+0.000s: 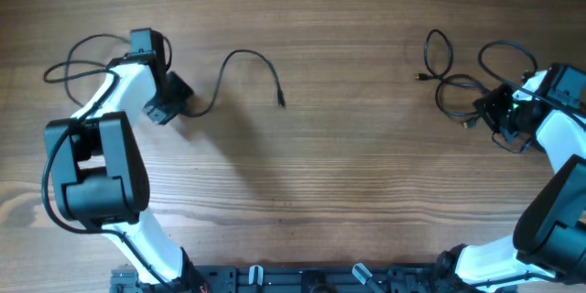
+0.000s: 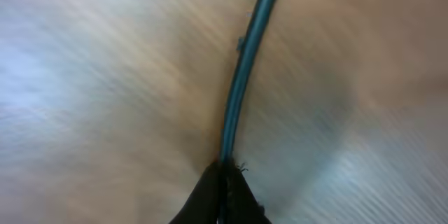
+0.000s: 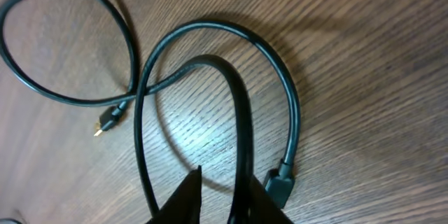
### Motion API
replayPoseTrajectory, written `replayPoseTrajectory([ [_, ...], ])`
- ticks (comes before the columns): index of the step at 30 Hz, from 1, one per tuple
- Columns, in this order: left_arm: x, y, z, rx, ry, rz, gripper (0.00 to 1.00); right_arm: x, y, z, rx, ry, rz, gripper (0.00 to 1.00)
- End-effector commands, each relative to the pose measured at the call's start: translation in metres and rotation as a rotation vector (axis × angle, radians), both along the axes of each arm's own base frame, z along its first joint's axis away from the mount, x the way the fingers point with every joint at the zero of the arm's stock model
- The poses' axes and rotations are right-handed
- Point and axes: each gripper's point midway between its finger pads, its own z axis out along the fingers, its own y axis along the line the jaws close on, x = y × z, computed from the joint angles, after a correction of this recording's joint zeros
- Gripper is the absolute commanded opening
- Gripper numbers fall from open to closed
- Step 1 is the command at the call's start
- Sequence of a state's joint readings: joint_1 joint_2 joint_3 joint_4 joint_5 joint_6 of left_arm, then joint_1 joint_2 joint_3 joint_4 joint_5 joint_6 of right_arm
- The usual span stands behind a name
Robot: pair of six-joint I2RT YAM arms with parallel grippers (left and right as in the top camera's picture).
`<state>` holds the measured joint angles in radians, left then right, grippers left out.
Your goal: Untangle cables
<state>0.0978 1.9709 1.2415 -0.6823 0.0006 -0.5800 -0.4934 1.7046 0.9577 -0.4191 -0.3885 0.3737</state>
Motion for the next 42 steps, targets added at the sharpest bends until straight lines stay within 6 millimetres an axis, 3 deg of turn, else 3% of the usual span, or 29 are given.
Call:
replayPoseTrajectory([
  [1, -0.027, -0.057, -0.043, -0.164, 0.107, -0.194, 0.04, -0.006, -0.023, -0.008, -0.146, 0.063, -0.034, 0.64],
  [3, -0.027, -0.065, -0.043, -0.161, 0.105, -0.217, 0.06, -0.004, -0.018, -0.005, -0.117, 0.054, -0.023, 0.89],
  [5, -0.025, -0.071, -0.043, -0.159, 0.099, -0.233, 0.11, -0.007, -0.023, 0.007, -0.136, 0.117, -0.044, 0.99],
  [7, -0.024, -0.074, -0.043, -0.158, 0.095, -0.241, 0.14, 0.001, -0.016, 0.031, -0.144, 0.143, -0.009, 0.99],
  [10, -0.024, -0.075, -0.043, -0.158, 0.092, -0.244, 0.04, 0.024, 0.016, 0.061, -0.144, 0.079, 0.154, 0.96],
  [12, -0.024, -0.075, -0.043, -0.159, 0.093, -0.244, 0.04, 0.041, 0.053, 0.069, -0.14, 0.006, 0.302, 0.79],
  [16, -0.024, -0.075, -0.043, -0.159, 0.093, -0.245, 0.04, 0.061, 0.084, 0.051, -0.266, -0.001, 0.394, 0.08],
  [21, -0.024, -0.076, -0.043, -0.159, 0.093, -0.246, 0.04, 0.072, 0.093, -0.002, -0.309, 0.081, 0.426, 0.05],
  [24, -0.024, -0.076, -0.043, -0.159, 0.093, -0.248, 0.04, 0.066, 0.084, -0.049, -0.305, 0.186, 0.392, 0.04],
  [26, -0.024, -0.076, -0.043, -0.159, 0.093, -0.248, 0.04, 0.059, 0.062, -0.068, -0.368, 0.262, 0.327, 0.04],
  [31, -0.024, -0.077, -0.043, -0.163, 0.092, -0.249, 0.04, 0.043, -0.011, -0.068, -0.551, 0.366, 0.091, 0.04],
  [37, -0.021, -0.091, -0.041, -0.213, 0.073, -0.269, 0.04, 0.039, -0.066, -0.064, -0.545, 0.338, -0.051, 0.04],
  [40, -0.019, -0.101, -0.04, -0.228, 0.055, -0.305, 0.04, 0.049, -0.058, -0.062, -0.471, 0.288, 0.035, 0.05],
  [42, -0.015, -0.124, -0.029, -0.326, 0.016, -0.402, 0.04, 0.062, -0.042, -0.052, -0.379, 0.245, 0.079, 0.08],
])
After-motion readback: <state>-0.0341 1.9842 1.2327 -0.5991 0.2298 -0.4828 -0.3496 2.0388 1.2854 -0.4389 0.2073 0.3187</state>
